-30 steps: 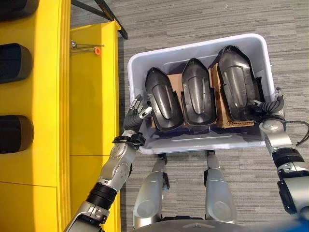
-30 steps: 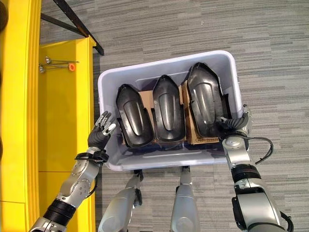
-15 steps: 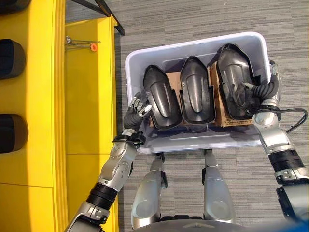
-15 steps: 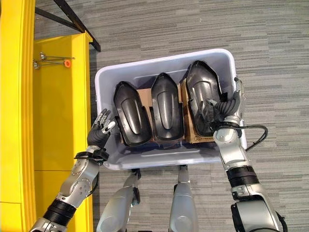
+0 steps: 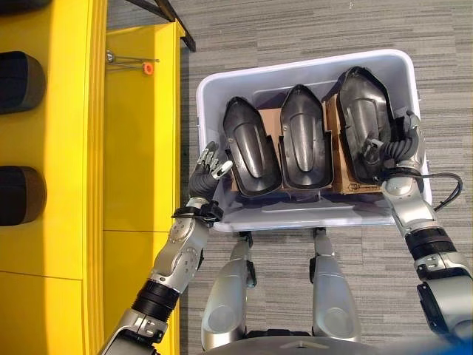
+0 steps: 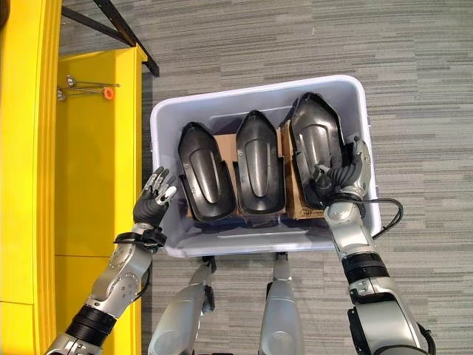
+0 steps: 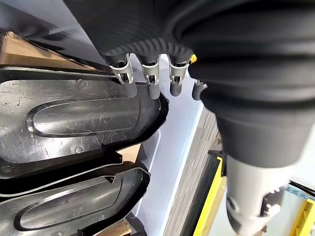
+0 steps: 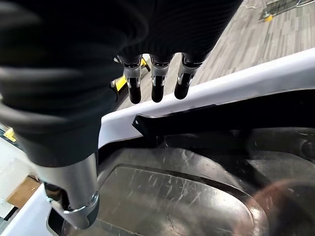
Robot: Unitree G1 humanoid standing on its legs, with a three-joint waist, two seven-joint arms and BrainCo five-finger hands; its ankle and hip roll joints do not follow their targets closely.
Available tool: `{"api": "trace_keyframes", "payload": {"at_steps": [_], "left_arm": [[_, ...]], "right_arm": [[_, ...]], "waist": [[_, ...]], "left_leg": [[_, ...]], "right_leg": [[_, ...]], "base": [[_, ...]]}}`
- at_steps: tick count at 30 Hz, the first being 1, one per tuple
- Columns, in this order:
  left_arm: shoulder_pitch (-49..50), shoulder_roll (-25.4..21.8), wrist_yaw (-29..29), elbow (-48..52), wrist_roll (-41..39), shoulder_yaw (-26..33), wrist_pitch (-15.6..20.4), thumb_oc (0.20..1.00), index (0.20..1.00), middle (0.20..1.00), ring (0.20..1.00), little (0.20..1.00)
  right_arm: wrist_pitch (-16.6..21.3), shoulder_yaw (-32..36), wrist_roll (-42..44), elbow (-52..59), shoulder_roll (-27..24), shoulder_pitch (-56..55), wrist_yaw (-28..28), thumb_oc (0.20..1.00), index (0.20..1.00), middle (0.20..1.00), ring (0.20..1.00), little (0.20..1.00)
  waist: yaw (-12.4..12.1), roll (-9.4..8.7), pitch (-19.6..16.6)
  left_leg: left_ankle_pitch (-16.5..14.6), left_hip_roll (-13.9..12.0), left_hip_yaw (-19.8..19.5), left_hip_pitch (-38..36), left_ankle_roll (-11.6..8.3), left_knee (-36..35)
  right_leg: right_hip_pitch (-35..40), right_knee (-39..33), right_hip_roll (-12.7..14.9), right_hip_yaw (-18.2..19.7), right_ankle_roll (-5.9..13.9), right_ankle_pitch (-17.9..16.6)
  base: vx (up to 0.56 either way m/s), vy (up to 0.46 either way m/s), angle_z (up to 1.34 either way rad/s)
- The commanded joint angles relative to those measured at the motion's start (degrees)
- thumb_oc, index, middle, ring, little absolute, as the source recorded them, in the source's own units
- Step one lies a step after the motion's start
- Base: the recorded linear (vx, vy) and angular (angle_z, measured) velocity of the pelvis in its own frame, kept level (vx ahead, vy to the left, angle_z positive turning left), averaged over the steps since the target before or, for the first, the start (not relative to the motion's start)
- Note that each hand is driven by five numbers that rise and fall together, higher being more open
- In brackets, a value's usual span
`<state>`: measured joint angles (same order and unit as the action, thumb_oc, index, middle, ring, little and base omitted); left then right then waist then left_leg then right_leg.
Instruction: Move parts from the plastic box to the shelf.
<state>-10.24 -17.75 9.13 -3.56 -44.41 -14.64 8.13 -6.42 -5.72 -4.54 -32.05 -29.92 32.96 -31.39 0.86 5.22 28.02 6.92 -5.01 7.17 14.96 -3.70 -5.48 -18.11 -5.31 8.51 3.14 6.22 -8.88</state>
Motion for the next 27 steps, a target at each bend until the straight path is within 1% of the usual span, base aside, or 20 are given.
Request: {"api": "trace_keyframes", "payload": {"at_steps": [1, 8, 14, 23, 27], "left_arm": [[-0.45, -1.61, -0.32, 2.5, -1.12, -0.71, 3.26, 1.0, 1.0, 1.0, 1.0, 1.0], [-0.45, -1.6, -0.4, 2.7, -1.32, -0.94, 3.31, 1.0, 1.0, 1.0, 1.0, 1.0], [-0.48, -2.15, -0.31, 3.42, -1.57, -1.6, 3.42, 1.0, 1.0, 1.0, 1.0, 1.0], [-0.14, -2.75, -0.49, 4.17, -2.3, -2.74, 3.76, 1.0, 1.0, 1.0, 1.0, 1.0], [-0.07, -2.67, -0.31, 4.16, -2.25, -2.26, 3.82, 1.0, 1.0, 1.0, 1.0, 1.0]], "right_arm": [[1.82, -0.51, 1.93, -1.49, -2.59, 4.37, -0.09, 1.0, 1.0, 1.0, 1.0, 1.0], [1.96, -1.96, 2.26, -3.89, -2.7, 5.18, 0.67, 1.0, 1.0, 1.0, 1.0, 1.0], [2.03, -2.18, 4.21, -8.81, -3.24, 6.66, 0.56, 1.0, 1.0, 1.0, 1.0, 1.0], [2.28, -3.03, 8.29, -19.83, -5.51, 10.76, 1.1, 1.0, 1.0, 1.0, 1.0, 1.0], [2.53, -2.47, 8.68, -18.36, -5.56, 10.09, 0.75, 1.0, 1.0, 1.0, 1.0, 1.0]], "waist": [[-1.08, -1.03, -2.73], [-1.38, -1.03, -2.56], [-1.82, -0.71, -2.26], [-2.69, -0.07, -1.64], [-2.65, -0.03, -1.42]], "left_leg": [[0.4, -2.21, -2.55, -0.61, -2.57, 0.48], [0.47, -2.19, -2.81, -0.29, -2.56, 0.48], [0.54, -2.01, -3.3, 0.22, -2.54, 0.48], [0.63, -1.81, -3.51, 1.13, -2.53, 0.48], [0.63, -1.84, -3.6, 1.36, -2.54, 0.48]], "right_leg": [[-4.95, 8.06, 4.09, 2.92, 1.45, -0.07], [-5.16, 8.1, 4.1, 2.68, 1.43, -0.17], [-5.38, 8.14, 4.26, 2.35, 1.39, -0.2], [-6.35, 8.56, 4.2, 2.21, 1.31, -0.2], [-6.73, 8.93, 4.02, 2.18, 1.25, -0.07]], "base": [[0.0, 0.0, 0.0], [0.0, 0.0, 0.0], [0.0, 0.0, 0.07], [0.0, 0.002, 0.01], [0.0, 0.0, 0.0]]}}
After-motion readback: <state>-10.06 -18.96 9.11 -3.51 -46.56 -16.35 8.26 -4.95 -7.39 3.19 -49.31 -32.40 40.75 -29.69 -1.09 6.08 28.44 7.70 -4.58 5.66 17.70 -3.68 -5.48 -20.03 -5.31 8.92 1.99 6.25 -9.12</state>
